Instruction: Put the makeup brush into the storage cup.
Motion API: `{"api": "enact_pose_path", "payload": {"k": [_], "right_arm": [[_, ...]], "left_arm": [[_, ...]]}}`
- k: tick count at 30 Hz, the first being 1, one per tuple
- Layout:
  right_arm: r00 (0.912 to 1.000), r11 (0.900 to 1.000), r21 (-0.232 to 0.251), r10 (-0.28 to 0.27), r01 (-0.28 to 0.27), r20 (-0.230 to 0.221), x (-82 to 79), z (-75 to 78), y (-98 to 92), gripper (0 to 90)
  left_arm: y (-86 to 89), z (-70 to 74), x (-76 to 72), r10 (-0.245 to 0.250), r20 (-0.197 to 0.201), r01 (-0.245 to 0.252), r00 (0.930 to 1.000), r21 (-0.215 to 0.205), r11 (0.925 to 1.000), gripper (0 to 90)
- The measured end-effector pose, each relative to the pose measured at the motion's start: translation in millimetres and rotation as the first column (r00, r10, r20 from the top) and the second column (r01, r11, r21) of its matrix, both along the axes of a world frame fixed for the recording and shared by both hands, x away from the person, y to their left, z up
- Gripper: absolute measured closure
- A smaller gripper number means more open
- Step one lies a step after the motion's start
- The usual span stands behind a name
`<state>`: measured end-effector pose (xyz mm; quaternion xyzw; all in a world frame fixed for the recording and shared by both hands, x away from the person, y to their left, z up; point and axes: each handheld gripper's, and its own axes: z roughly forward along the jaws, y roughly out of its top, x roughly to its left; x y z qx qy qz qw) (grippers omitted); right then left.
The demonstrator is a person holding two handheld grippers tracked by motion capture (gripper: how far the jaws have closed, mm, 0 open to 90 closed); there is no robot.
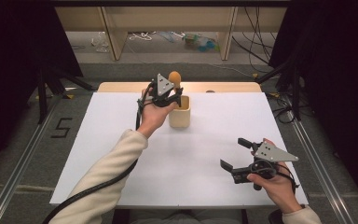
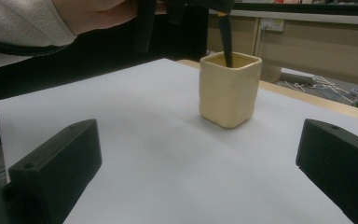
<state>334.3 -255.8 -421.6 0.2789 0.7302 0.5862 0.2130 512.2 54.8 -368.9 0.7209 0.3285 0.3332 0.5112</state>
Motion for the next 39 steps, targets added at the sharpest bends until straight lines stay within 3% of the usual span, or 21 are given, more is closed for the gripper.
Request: {"api": "enact_pose_path", "payload": {"k": [6,7,10,12,13,15,17,18,20,23,24,27,29,33,36,39], "right_arm": [[1.0,1.0,-0.007,0.0,0.0,-0.002,-0.2,0.0,-0.3,0.8],[0.9997,1.0,-0.004,0.001,-0.001,-0.023,-1.3,0.1,0.0,0.8],[0.9999,1.0,-0.001,0.002,-0.002,-0.01,-0.4,-0.1,0.0,0.9],[0.9995,1.0,-0.002,0.001,-0.001,-0.033,-1.8,0.1,0.2,0.9],[1.0,1.0,0.0,0.005,-0.005,-0.001,0.3,-0.3,-0.1,0.9],[0.9995,1.0,-0.005,-0.002,0.002,-0.032,-1.6,0.0,0.0,0.8],[0.9994,1.0,-0.007,-0.001,0.001,-0.036,-1.6,-0.1,0.1,0.8],[1.0,1.0,-0.011,-0.001,0.001,-0.006,-0.1,-0.3,-0.3,0.8],[1.0,1.0,-0.006,-0.004,0.004,-0.002,-0.1,-0.3,-0.1,0.7],[0.9994,1.0,-0.006,-0.001,0.001,-0.033,-1.6,0.0,-0.1,0.8],[1.0,1.0,-0.01,-0.002,0.002,-0.006,-0.2,-0.2,-0.4,0.7],[1.0,1.0,0.0,0.0,0.0,0.003,0.4,-0.8,0.5,0.7],[0.9998,1.0,-0.008,-0.002,0.002,-0.021,-0.8,-0.1,-0.2,0.8],[1.0,1.0,-0.012,-0.002,0.002,-0.008,0.0,-0.3,-0.3,0.8],[0.9993,1.0,-0.006,-0.003,0.002,-0.036,-1.5,-0.1,-0.1,0.8],[0.9994,1.0,-0.007,-0.002,0.001,-0.035,-1.6,-0.1,0.0,0.8]], "left_arm": [[-0.9,-2.1,0.9,0.0,-0.005,0.0,1.0,0.003,1.0,65.7],[-1.1,-2.5,0.9,0.0,-0.005,0.0,1.0,0.003,1.0,65.7],[-2.3,-3.7,1.2,-0.001,-0.007,0.001,1.0,0.004,1.0,65.6],[-2.8,-4.4,1.3,-0.001,-0.008,0.001,1.0,0.006,1.0,65.6],[-2.7,-4.6,1.5,-0.001,-0.009,0.001,1.0,0.009,1.0,65.7],[-3.2,-5.1,1.9,-0.001,-0.009,0.001,1.0,0.007,1.0,65.6],[-3.5,-5.6,2.1,-0.001,-0.009,0.001,1.0,0.007,1.0,65.6],[-3.7,-5.9,2.2,-0.002,-0.01,0.002,1.0,0.007,1.0,65.7],[-3.6,-6.5,2.2,-0.001,-0.012,0.001,0.9999,0.009,1.0,65.7],[-3.7,-7.1,2.6,0.001,-0.013,-0.001,0.9999,0.01,1.0,65.7],[-3.7,-7.3,2.6,0.001,-0.013,-0.001,0.9999,0.01,1.0,65.6],[-3.7,-8.1,2.7,0.001,-0.016,-0.001,0.9999,0.014,0.9999,65.7],[-3.9,-8.9,3.3,-0.002,-0.014,0.002,0.9999,0.016,0.9999,65.7],[-3.7,-10.0,3.8,0.0,-0.018,0.001,0.9998,0.02,0.9998,65.6],[-3.9,-11.9,4.3,0.001,-0.023,-0.001,0.9997,0.019,0.9998,65.6],[-3.9,-13.9,4.9,0.001,-0.027,0.0,0.9996,0.022,0.9997,65.6]]}}
